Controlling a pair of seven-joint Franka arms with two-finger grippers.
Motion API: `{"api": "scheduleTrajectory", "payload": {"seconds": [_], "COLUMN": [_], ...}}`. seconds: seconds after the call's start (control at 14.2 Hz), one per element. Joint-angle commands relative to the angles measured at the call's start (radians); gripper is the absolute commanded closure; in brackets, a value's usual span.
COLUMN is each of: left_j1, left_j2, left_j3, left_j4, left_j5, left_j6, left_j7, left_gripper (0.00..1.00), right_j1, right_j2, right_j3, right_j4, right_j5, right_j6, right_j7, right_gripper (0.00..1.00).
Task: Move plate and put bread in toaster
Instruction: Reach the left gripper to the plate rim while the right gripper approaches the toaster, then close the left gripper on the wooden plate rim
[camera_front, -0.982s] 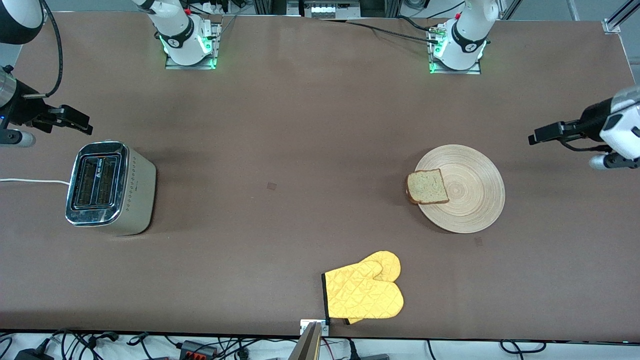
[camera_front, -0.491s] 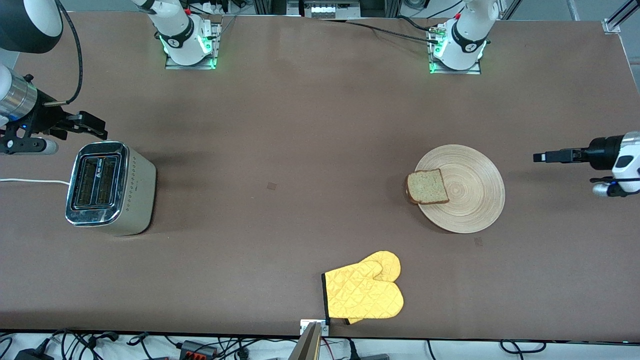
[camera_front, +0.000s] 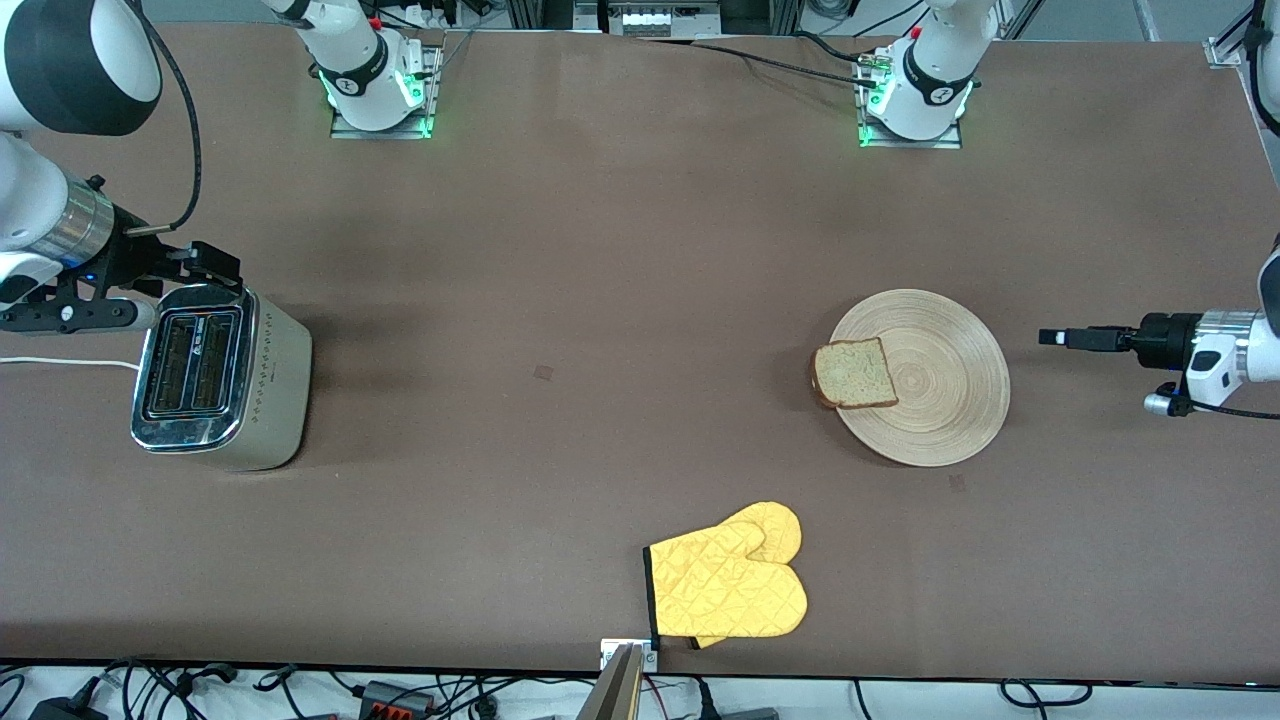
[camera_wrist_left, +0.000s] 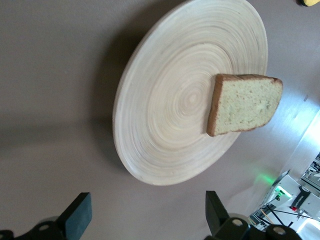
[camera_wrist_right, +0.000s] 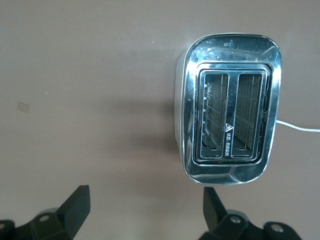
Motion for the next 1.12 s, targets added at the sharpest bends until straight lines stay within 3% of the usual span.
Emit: {"api": "scheduleTrajectory", "payload": {"seconds": [0.0,0.77,0.91,1.05], "left_j1": [0.003,-0.010,-0.010,-0.011], "left_j2": [0.040,0.170,0.181,0.179], "left_j3": [-0.008,-0.020,-0.020,-0.020], "left_j4": [0.016,-0.002,-0.001,0.002], "left_j5": [-0.035,-0.123,-0.123,-0.120], "left_j6": [0.024,0.082,0.082,0.076], "left_j7": [0.063,0.130,0.130,0.132], "left_gripper": [0.00,0.01,0.12,0.34], "right_j1": [-0.004,0.031,0.025,0.027], "right_j2": [0.006,0.060,0.067,0.067], "right_j3": [0.001,0.001,0.001,0.000], "right_j4": [0.019,0.015,0.013,0.015], "right_j5": [-0.005,-0.002,-0.002,-0.002], "right_j6": [-0.008,0.026,0.033,0.050], "right_j7": [0.002,0.004,0.004,0.004], "right_gripper": [0.00,0.00,0.00,0.00]}}
